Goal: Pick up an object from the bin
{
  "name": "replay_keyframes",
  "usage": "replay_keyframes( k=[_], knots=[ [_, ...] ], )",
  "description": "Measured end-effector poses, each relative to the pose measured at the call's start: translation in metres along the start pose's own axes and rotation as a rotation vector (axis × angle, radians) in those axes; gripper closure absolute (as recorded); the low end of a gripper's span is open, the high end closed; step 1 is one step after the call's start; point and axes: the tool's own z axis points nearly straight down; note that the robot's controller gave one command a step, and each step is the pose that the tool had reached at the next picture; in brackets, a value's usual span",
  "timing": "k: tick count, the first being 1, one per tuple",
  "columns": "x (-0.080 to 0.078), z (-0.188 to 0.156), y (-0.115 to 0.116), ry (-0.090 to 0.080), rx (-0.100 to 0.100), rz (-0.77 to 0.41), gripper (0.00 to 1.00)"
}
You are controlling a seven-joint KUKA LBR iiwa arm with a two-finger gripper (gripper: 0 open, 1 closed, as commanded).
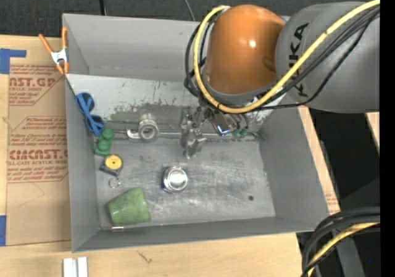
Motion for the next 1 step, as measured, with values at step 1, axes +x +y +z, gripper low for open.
replay_keyframes(
  k=[1],
  knots=[
    [0.0013, 0.0039, 0.0015, 0.007, -0.003, -0.001, 0.00]
  ],
)
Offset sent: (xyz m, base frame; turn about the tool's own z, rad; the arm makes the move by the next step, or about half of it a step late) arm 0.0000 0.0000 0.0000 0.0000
